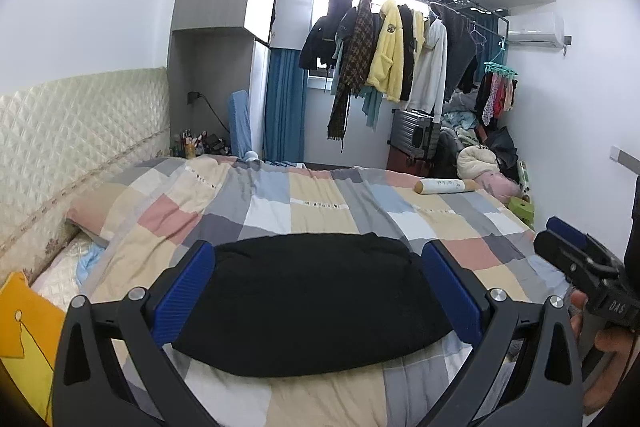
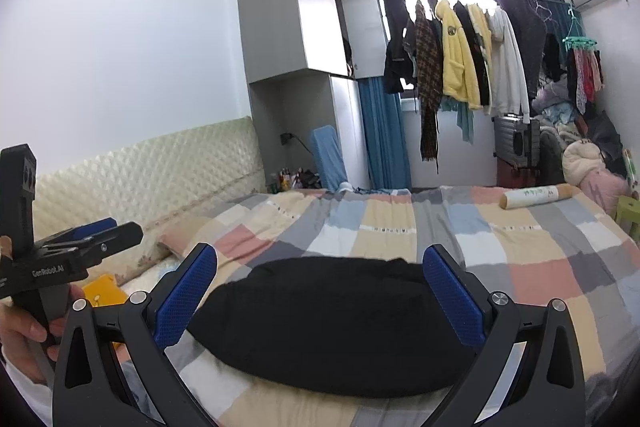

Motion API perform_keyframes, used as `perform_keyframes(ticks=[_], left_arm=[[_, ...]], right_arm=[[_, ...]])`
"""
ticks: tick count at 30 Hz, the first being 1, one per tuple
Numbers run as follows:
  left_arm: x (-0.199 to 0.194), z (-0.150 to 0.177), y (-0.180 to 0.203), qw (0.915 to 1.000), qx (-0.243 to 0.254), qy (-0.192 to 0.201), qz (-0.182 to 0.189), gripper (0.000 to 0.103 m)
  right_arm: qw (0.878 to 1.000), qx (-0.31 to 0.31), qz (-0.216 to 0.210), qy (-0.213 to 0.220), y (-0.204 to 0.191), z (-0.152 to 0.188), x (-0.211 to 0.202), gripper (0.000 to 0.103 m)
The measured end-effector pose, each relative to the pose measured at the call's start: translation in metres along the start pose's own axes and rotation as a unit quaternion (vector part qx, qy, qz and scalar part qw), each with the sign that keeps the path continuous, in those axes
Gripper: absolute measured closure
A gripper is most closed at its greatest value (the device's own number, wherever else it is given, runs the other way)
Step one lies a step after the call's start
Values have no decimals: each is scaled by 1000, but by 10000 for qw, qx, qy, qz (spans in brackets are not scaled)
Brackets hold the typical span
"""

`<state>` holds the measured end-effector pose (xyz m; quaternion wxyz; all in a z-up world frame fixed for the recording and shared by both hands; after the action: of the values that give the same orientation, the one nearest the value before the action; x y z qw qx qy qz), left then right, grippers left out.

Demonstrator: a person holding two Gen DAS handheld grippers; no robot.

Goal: Fold large clothes

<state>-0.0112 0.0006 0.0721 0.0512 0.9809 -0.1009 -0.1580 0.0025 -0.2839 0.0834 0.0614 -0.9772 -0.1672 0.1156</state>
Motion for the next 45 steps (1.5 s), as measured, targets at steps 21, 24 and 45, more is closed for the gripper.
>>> perform_keyframes(ticks=[21, 24, 45], left_arm=[[12, 66, -12, 9976, -226, -596, -271, 0], [13, 74, -15, 9968, -265, -687, -326, 0], [24, 90, -19, 9939, -290, -969, -432, 0]], right_arm=[[9961, 184, 352, -785, -6, 81, 11, 0], [9951, 219, 416, -869, -4, 89, 10, 0], [9914, 315, 684, -1073, 11, 105, 12, 0]])
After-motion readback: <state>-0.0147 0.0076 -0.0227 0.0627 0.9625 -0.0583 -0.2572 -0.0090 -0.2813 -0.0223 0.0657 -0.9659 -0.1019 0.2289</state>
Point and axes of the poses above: each gripper's, at about its wrist camera, not at the fingertips, and x roughly the way its jaws point, y to its right, z to its underside, the point moved 3 cm from there along x, roughly the way its jaws point, and after that the axes turned 4 degrees about y, right-handed, at the moved point
